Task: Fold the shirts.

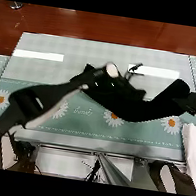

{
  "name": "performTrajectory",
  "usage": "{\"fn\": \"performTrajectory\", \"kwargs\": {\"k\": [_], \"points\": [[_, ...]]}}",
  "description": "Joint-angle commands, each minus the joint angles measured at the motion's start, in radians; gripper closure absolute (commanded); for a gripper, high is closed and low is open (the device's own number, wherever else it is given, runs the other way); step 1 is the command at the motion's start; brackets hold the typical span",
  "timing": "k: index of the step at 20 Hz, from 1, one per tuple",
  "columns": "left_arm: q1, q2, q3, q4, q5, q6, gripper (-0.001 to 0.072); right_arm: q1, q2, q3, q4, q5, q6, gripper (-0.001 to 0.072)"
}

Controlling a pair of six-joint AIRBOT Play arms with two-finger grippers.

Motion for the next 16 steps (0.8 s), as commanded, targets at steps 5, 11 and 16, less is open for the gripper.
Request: {"fn": "performTrajectory", "kwargs": {"k": [5, 11, 16], "points": [[0.393, 0.332, -0.188, 0.159, -0.175, 0.025, 0.0681, 0.357, -0.163, 0.040, 0.053, -0.145, 0.018, 0.0686], [0.602, 0.925, -0.755, 0.261, -0.024, 0.053, 0.0680, 0.680, -0.610, 0.420, 0.056, -0.328, 0.028, 0.0686], [0.619, 1.273, -1.099, 0.257, 0.035, 0.047, 0.0680, 0.806, -0.977, 0.727, 0.064, -0.374, 0.053, 0.0685]]}}
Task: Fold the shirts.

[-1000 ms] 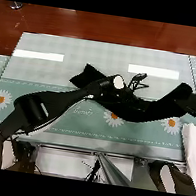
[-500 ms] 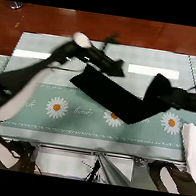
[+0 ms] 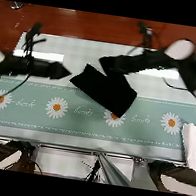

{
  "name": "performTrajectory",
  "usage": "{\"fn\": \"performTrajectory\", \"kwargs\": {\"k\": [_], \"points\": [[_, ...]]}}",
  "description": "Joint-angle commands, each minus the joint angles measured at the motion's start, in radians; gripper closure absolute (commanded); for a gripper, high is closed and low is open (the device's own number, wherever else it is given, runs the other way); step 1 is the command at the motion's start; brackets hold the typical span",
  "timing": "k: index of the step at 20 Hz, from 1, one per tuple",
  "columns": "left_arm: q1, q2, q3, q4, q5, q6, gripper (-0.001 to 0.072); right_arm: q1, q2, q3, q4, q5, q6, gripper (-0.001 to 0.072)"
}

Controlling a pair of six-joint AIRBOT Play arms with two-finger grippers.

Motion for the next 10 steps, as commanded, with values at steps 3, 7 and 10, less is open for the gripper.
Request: {"fn": "performTrajectory", "kwargs": {"k": [3, 7, 10], "points": [[0.021, 0.256, -0.283, 0.002, 0.044, -0.026, 0.0680, 0.097, -0.330, 0.260, 0.024, -0.036, 0.062, 0.0686], [0.021, 0.249, -0.325, 0.002, 0.062, -0.026, 0.0680, 0.097, -0.423, 0.314, 0.152, -0.037, 0.061, 0.0685], [0.021, 0.247, -0.326, -0.002, 0.089, -0.026, 0.0680, 0.097, -0.441, 0.314, 0.166, -0.045, 0.058, 0.0602]]}}
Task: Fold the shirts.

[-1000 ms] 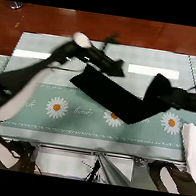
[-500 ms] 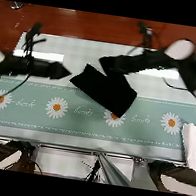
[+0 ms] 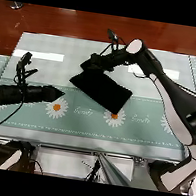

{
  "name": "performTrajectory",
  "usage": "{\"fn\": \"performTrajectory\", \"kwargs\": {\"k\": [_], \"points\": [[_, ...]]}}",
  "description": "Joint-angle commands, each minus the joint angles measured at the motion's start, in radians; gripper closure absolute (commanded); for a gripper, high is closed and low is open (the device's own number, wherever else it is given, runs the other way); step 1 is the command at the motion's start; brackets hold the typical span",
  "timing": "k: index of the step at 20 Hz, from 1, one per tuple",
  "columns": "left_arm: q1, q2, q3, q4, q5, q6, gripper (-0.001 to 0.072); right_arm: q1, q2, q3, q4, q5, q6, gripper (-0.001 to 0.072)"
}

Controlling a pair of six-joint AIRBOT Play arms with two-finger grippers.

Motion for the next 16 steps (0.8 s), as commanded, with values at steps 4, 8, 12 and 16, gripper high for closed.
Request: {"fn": "performTrajectory", "kwargs": {"k": [4, 8, 12, 16], "points": [[0.001, 0.007, -0.020, -0.003, 0.075, -0.003, 0.0680, -0.021, -0.034, 0.021, 0.189, 0.114, -0.076, 0.0085], [0.033, 0.006, -0.019, 0.002, 0.123, -0.004, 0.0680, -0.227, 0.053, 0.041, 0.180, 0.364, -0.067, 0.0089], [0.048, 0.006, -0.019, 0.002, 0.122, -0.003, 0.0679, -0.404, 0.326, -0.016, -0.311, 0.528, -0.055, 0.0089], [0.048, 0.006, -0.019, 0.002, 0.122, -0.003, 0.0679, -0.548, 0.772, -0.586, -0.484, 0.172, 0.067, 0.0089]]}}
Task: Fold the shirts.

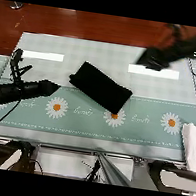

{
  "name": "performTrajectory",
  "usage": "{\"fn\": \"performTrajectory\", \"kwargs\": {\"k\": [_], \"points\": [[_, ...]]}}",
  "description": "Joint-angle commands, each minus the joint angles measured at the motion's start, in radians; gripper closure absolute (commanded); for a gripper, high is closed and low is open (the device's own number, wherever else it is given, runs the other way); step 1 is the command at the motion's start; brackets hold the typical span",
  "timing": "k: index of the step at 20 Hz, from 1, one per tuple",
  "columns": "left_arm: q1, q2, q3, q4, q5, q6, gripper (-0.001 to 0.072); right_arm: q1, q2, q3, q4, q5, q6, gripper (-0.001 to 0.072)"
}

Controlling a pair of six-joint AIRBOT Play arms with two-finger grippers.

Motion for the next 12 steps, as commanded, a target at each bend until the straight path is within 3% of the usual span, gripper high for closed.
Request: {"fn": "performTrajectory", "kwargs": {"k": [1, 3, 5, 7, 12], "points": [[0.003, 0.000, -0.001, 0.000, 0.006, 0.000, 0.0679, -0.119, 0.383, -0.504, -0.182, -0.293, 0.142, 0.0090], [0.003, 0.000, -0.001, 0.000, 0.006, 0.000, 0.0679, -0.112, 0.555, -0.822, -0.137, -0.451, 0.282, 0.0090], [0.003, 0.000, -0.001, 0.000, 0.006, 0.000, 0.0679, -0.071, 0.617, -1.041, 0.064, -0.568, 0.295, 0.0090], [0.003, -0.007, 0.000, 0.000, 0.006, 0.000, 0.0679, -0.008, 0.575, -1.128, 0.243, -0.655, 0.224, 0.0090], [-0.005, -0.056, 0.000, -0.008, 0.001, 0.000, 0.0679, 0.045, 0.276, -1.027, 0.478, -0.708, 0.006, 0.0090]]}}
